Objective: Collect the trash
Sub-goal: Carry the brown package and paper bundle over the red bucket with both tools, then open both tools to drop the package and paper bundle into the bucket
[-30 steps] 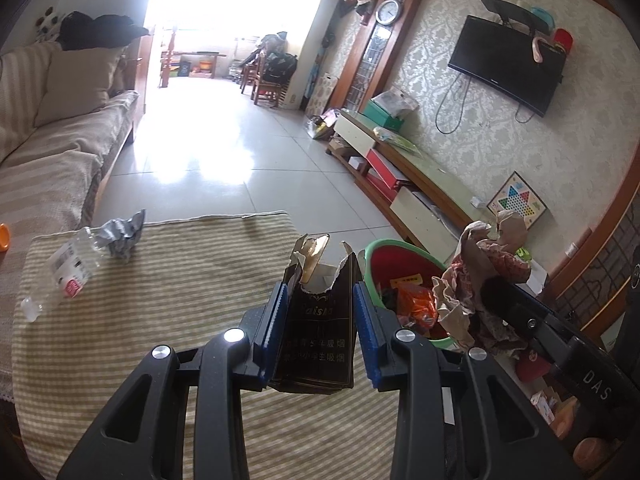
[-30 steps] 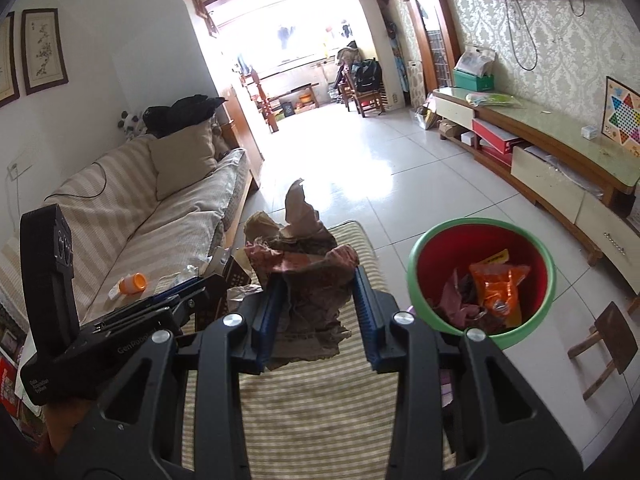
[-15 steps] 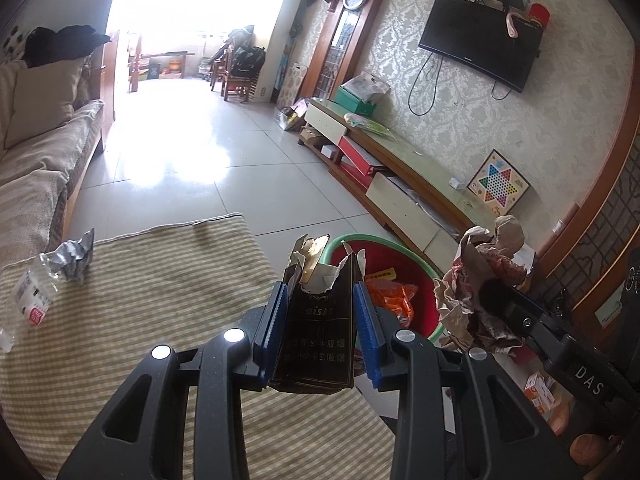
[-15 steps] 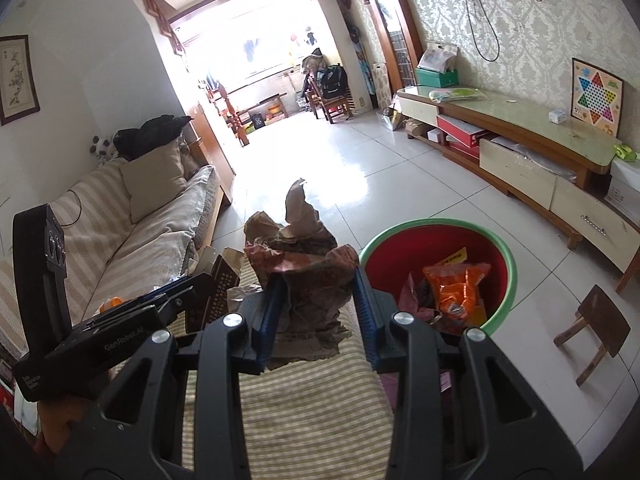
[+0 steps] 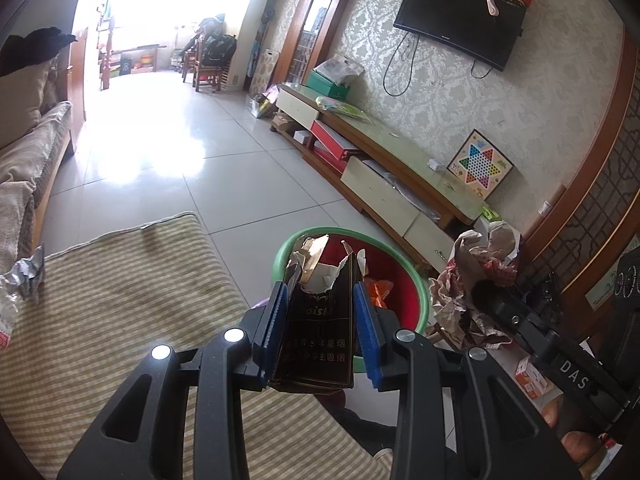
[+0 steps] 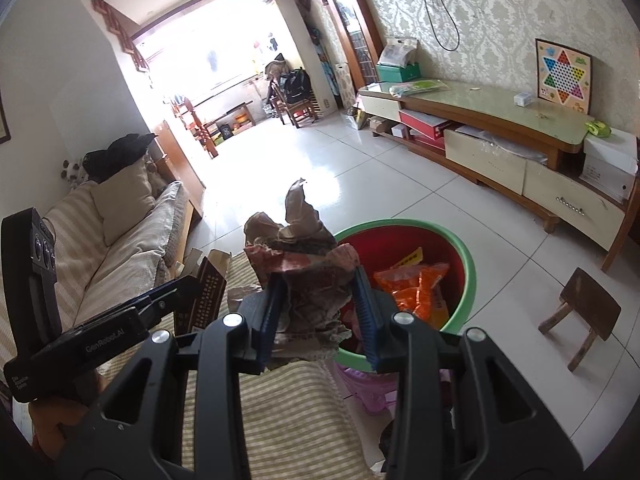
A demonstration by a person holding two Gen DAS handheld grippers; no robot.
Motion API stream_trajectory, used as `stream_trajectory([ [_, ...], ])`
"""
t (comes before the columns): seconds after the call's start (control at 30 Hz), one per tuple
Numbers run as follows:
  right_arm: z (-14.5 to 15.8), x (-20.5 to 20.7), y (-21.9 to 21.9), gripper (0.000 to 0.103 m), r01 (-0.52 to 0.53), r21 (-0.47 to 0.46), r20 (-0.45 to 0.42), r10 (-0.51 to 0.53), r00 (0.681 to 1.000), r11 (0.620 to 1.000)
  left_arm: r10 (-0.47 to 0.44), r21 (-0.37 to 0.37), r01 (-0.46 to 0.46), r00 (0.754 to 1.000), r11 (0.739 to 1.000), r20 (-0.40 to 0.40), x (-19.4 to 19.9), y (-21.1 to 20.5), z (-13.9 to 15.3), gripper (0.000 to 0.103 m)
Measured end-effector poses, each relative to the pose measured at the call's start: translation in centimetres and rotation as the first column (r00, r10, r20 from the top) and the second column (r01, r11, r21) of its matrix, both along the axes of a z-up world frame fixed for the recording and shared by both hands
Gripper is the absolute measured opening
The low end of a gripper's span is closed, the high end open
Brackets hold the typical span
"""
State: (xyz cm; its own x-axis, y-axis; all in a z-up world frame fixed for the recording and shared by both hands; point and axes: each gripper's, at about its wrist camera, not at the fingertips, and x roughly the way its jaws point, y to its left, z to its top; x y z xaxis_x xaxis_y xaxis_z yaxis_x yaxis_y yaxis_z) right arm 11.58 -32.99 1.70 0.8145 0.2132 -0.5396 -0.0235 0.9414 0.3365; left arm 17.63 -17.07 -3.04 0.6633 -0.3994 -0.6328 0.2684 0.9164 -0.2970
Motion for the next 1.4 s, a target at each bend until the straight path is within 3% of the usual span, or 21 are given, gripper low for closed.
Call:
stream_trajectory([
  [0.33, -2.1, 4.0, -4.3, 0.036, 0.057, 0.022, -0.043, -0.056, 0.998, 0.998, -0.070, -0.003, 0.070, 0.996, 0.998, -0.047, 5.1, -4.5, -2.4, 0.032],
  [0.5, -4.2, 6.3, -5.9, 0.036, 0.072, 0.049, -0.095, -0.067, 0.993, 0.996, -0.092, -0.023, 0.089, 0.989, 0.996, -0.115, 7.8, -6.5, -4.4, 0.032],
  [0.97, -6.3, 8.2, -7.2, 0.036, 0.103, 0.037, -0.140, -0.097, 0.985, 0.994, -0.100, -0.024, 0.098, 0.987, 0.995, -0.126, 8.9, -8.0, -5.7, 0.041],
  [1.03, -6.3, 8.3, -6.9, 0.051, 0.108, 0.037, -0.139, -0.101, 0.985, 0.994, -0.097, -0.029, 0.094, 0.987, 0.995, -0.125, 9.2, -7.8, -5.6, 0.056],
  [1.1, -6.3, 8.2, -6.7, 0.057, 0.113, 0.042, -0.136, -0.106, 0.985, 0.993, -0.088, -0.041, 0.083, 0.989, 0.996, -0.117, 9.0, -7.4, -5.4, 0.059],
  [1.27, -5.9, 7.9, -6.3, 0.058, 0.115, 0.043, -0.138, -0.108, 0.985, 0.992, -0.080, -0.035, 0.077, 0.993, 0.996, -0.091, 8.3, -5.8, -4.6, 0.060],
  [1.4, -4.8, 6.9, -5.2, 0.063, 0.101, 0.054, -0.122, -0.094, 0.988, 0.993, -0.060, 0.004, 0.060, 0.998, 0.998, -0.031, 6.3, -3.1, -3.2, 0.068],
])
